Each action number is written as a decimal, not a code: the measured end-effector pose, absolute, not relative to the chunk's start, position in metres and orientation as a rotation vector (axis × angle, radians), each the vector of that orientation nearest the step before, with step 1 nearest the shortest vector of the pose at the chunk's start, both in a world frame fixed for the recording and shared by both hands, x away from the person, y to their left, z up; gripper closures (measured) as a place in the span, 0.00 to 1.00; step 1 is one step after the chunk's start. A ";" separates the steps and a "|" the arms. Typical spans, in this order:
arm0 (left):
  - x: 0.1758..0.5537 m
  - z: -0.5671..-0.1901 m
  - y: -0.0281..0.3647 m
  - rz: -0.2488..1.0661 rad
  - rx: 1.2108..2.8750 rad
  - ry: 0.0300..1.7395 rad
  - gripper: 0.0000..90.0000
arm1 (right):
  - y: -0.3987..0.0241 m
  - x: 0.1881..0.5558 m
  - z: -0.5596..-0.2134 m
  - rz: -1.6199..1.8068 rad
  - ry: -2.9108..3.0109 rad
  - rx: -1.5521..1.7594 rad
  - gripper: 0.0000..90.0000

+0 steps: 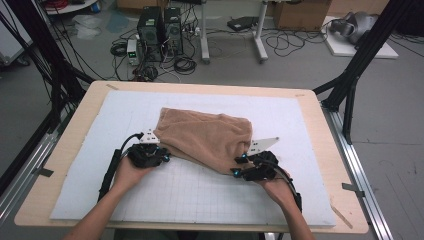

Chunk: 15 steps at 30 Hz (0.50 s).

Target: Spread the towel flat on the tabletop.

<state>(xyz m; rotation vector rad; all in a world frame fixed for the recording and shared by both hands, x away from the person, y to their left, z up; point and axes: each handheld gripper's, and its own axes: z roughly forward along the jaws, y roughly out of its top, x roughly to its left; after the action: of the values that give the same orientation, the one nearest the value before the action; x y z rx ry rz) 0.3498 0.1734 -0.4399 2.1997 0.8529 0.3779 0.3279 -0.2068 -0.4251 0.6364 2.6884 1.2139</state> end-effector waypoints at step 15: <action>0.348 -0.420 0.182 0.363 2.111 0.820 0.98 | -0.201 0.340 -0.378 1.233 2.615 0.529 0.95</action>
<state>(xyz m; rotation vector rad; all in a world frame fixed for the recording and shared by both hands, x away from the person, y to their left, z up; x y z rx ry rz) 0.3479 0.1822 -0.4197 2.1110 0.8195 0.3631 0.3401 -0.2005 -0.3777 0.5293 2.6147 1.2330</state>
